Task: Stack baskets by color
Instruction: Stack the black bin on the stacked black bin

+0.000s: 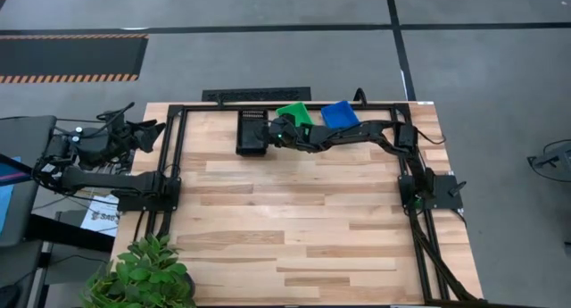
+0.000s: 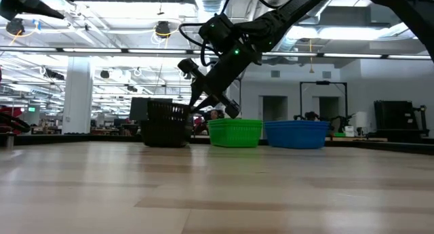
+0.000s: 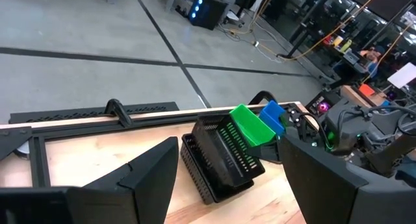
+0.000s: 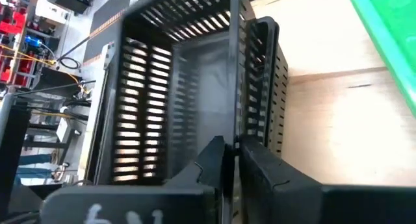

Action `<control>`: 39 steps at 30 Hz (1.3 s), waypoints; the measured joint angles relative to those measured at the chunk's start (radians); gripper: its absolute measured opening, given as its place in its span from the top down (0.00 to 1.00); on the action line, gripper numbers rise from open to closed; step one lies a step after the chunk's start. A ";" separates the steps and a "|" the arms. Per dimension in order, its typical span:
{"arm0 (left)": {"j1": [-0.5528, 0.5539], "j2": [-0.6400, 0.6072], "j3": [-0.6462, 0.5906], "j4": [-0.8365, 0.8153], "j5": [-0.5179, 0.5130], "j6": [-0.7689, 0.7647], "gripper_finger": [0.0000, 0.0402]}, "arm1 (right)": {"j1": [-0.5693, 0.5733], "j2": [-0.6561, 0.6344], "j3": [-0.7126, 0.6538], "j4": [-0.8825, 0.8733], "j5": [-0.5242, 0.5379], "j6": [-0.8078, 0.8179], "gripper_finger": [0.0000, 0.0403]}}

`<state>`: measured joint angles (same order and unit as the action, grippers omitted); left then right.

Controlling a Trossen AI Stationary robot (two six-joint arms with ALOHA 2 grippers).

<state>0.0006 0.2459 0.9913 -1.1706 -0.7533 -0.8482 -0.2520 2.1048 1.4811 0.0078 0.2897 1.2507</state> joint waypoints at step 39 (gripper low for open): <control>0.000 0.000 0.000 0.000 -0.003 0.014 0.36 | -0.066 0.002 0.120 -0.034 -0.186 -0.382 0.50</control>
<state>0.0009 0.2459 0.9913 -1.1709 -0.7563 -0.8338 -0.3180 2.1063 1.6007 -0.0261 0.1037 0.8689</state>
